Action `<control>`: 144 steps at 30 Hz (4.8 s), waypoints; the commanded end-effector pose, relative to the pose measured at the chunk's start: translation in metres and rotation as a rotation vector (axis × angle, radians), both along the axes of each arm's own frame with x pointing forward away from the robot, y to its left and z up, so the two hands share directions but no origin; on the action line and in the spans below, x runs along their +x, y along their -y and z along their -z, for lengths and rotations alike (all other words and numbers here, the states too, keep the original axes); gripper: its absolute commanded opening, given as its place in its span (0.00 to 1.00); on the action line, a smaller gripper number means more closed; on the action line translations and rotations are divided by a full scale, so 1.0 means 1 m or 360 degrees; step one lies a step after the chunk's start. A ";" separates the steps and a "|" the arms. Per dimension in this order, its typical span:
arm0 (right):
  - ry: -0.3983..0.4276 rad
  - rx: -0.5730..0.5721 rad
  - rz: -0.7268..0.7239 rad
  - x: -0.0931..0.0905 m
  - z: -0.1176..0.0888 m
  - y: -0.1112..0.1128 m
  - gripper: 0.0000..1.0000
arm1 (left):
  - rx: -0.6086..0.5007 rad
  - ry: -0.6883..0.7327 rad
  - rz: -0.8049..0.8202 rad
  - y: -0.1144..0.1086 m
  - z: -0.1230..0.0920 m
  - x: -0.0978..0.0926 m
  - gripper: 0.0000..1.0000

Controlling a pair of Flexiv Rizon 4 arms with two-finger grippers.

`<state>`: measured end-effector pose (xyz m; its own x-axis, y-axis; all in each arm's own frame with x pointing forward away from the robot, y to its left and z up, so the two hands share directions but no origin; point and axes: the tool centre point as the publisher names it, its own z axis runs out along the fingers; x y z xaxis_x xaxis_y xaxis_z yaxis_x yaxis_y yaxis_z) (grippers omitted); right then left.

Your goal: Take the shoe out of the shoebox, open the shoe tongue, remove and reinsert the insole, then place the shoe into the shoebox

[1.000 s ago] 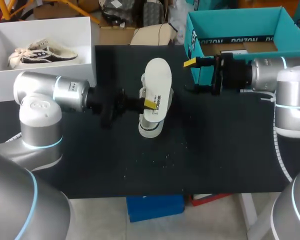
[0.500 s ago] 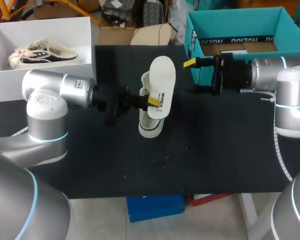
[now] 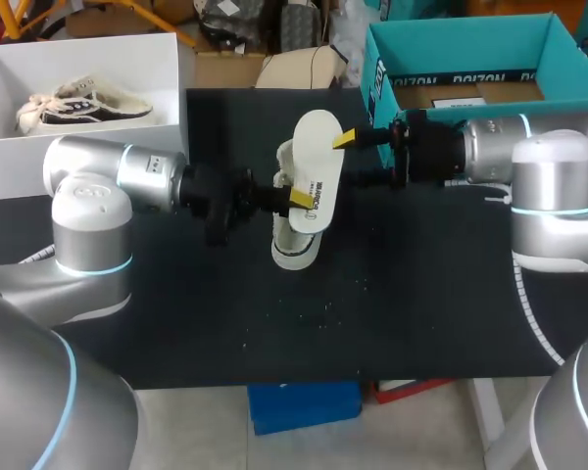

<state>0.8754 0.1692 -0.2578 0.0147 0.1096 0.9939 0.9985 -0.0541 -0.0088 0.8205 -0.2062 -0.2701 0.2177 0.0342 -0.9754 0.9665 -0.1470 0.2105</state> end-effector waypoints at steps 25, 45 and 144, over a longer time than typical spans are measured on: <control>0.0025 -0.0071 0.0062 0.004 0.006 -0.019 0.00 | 0.0721 0.0088 -0.0255 -0.030 -0.007 -0.011 1.00; 0.0025 -0.0071 0.0062 0.004 0.006 -0.019 0.00 | 0.2081 0.0124 -0.0491 -0.039 -0.051 -0.019 1.00; 0.0025 -0.0071 0.0062 0.004 0.006 -0.019 0.00 | 0.1924 0.0223 -0.0382 0.026 -0.088 0.174 1.00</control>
